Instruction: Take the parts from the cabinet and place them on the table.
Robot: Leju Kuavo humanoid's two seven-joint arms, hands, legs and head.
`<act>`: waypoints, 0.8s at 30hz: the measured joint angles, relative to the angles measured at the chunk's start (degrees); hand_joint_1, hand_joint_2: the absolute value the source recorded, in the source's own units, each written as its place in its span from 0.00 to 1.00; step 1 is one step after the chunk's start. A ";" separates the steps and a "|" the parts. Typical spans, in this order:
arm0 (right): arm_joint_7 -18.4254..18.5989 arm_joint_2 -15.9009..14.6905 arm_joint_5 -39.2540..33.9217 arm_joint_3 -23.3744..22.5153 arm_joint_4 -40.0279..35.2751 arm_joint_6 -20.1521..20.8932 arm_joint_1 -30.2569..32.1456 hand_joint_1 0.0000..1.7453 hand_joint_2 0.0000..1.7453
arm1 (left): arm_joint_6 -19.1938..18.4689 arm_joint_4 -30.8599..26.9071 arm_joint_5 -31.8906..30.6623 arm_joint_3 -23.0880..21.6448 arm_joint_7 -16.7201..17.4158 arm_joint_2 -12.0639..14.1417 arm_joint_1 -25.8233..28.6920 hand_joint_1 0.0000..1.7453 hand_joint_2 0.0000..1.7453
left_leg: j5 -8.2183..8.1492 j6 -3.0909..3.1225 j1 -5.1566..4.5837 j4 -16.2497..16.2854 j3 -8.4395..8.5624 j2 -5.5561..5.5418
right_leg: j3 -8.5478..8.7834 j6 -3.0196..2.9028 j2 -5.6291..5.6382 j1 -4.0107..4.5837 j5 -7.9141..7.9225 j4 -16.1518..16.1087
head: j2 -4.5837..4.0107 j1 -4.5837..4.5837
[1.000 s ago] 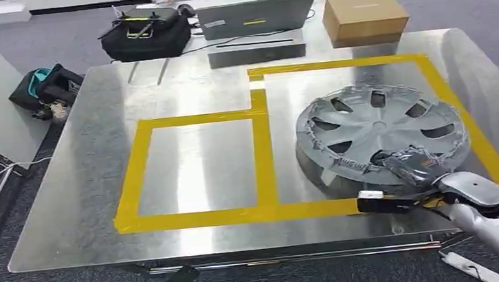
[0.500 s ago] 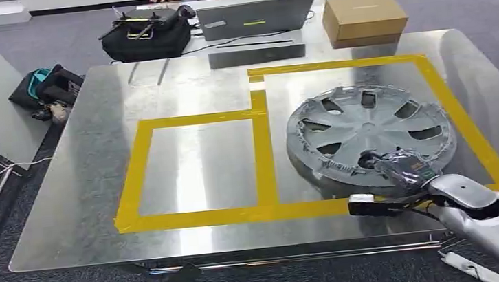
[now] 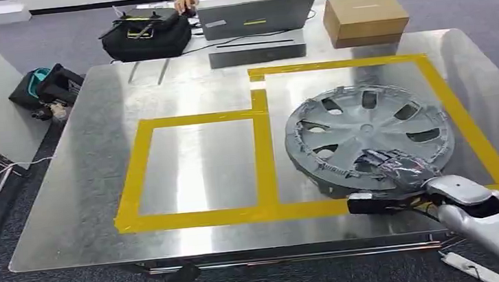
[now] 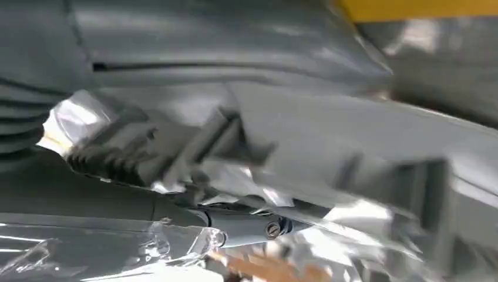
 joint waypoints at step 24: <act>11.04 3.24 8.50 -11.26 -24.65 -16.25 11.03 0.00 1.00 | 0.22 0.00 1.42 2.93 0.24 0.13 0.61 0.00 0.00 | -0.01 0.00 0.05 -0.01 -0.08 -0.07 | -0.02 -0.07 -0.12 0.06 -0.06 -0.02 | 0.00 -0.02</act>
